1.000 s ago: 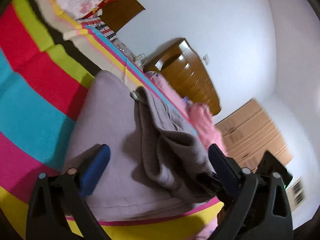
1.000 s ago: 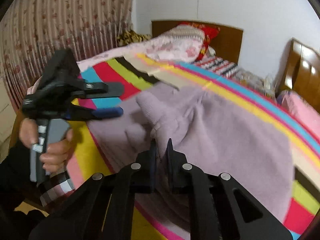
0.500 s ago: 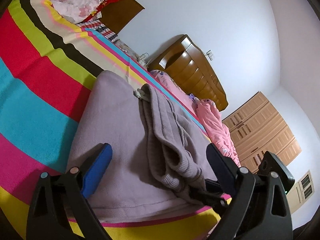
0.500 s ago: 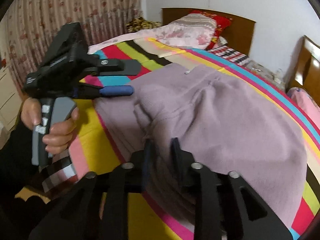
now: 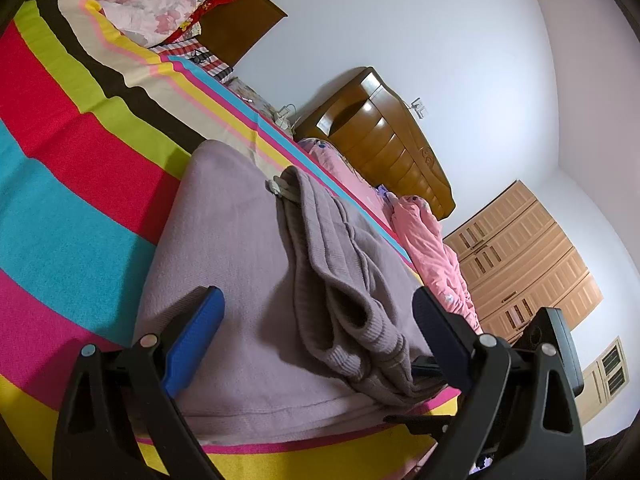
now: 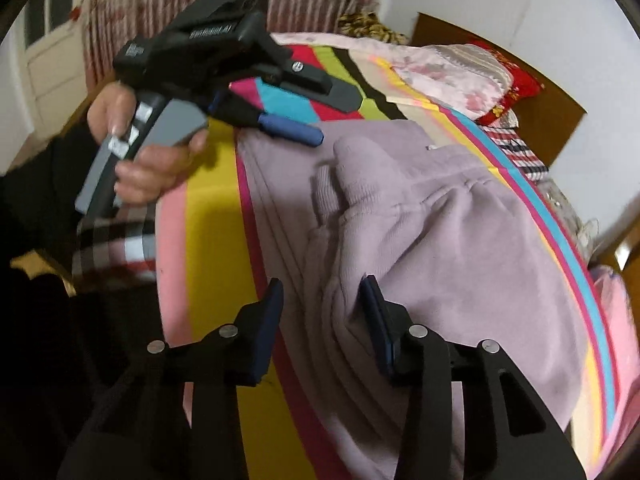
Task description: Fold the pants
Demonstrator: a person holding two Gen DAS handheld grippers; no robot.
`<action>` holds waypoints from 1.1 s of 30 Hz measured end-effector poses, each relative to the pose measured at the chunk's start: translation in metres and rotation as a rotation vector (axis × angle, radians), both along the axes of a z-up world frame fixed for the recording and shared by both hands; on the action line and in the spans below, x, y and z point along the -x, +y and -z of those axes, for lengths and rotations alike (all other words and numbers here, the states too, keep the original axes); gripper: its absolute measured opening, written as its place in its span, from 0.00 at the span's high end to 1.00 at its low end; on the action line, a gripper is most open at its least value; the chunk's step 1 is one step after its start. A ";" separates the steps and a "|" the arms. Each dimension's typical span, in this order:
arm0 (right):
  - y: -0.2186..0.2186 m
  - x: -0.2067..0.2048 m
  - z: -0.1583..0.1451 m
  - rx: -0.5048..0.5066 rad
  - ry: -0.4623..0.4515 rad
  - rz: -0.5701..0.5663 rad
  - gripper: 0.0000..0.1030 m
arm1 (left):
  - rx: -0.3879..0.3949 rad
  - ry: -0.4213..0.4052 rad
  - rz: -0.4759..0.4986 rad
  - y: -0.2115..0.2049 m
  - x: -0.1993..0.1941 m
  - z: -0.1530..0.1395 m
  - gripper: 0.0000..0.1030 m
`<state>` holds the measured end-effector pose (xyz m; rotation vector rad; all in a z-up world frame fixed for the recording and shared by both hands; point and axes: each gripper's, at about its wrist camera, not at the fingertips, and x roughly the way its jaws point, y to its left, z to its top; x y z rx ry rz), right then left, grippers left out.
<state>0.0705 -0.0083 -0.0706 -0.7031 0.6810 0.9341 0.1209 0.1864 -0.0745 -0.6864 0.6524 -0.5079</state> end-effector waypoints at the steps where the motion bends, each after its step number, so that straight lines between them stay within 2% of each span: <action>1: 0.002 0.003 0.002 0.024 -0.034 -0.011 0.66 | -0.001 0.000 0.000 0.000 0.000 0.000 0.08; 3: 0.001 0.008 0.003 0.049 -0.082 -0.020 0.82 | 0.001 0.006 0.004 0.000 -0.001 0.000 0.08; 5: -0.009 0.004 -0.009 -0.028 -0.077 -0.006 0.86 | 0.038 0.052 0.000 0.005 -0.003 -0.001 0.08; 8: -0.030 -0.003 -0.027 -0.190 -0.051 0.059 0.87 | 0.139 0.140 -0.006 0.017 -0.008 -0.010 0.02; 11: -0.044 -0.005 -0.035 -0.306 -0.030 0.098 0.87 | 0.206 0.138 0.025 0.019 -0.012 -0.025 0.02; 13: -0.050 -0.006 -0.039 -0.362 -0.027 0.117 0.87 | 0.250 0.187 0.076 0.011 -0.024 -0.030 0.02; 18: -0.056 -0.006 -0.046 -0.439 -0.046 0.143 0.87 | 0.256 0.345 0.233 -0.027 -0.061 -0.023 0.02; 22: -0.058 -0.001 -0.049 -0.457 -0.063 0.146 0.88 | 0.250 0.456 0.285 -0.057 -0.095 -0.012 0.02; 23: -0.057 0.001 -0.049 -0.455 -0.073 0.148 0.88 | 0.290 0.485 0.307 -0.065 -0.105 -0.005 0.03; 24: -0.056 0.004 -0.048 -0.448 -0.079 0.151 0.87 | 0.338 0.488 0.340 -0.073 -0.111 -0.001 0.11; 25: -0.052 0.008 -0.046 -0.431 -0.085 0.154 0.87 | 0.345 0.486 0.361 -0.078 -0.114 0.001 0.27; 26: -0.050 0.008 -0.042 -0.413 -0.090 0.156 0.87 | 0.304 0.484 0.358 -0.082 -0.116 0.003 0.37; 28: -0.044 0.013 -0.031 -0.360 -0.088 0.175 0.84 | 0.184 0.473 0.319 -0.085 -0.114 0.010 0.65; 29: -0.045 0.018 -0.027 -0.352 -0.090 0.189 0.77 | 0.156 0.469 0.308 -0.083 -0.112 0.016 0.70; 30: -0.050 0.022 -0.026 -0.357 -0.088 0.203 0.52 | 0.170 0.448 0.305 -0.079 -0.108 0.024 0.74; 32: -0.072 0.038 -0.029 -0.423 -0.112 0.295 0.16 | 0.221 0.411 0.319 -0.070 -0.104 0.026 0.75; 33: -0.087 0.046 -0.031 -0.474 -0.123 0.344 0.14 | 0.229 0.405 0.318 -0.068 -0.103 0.027 0.75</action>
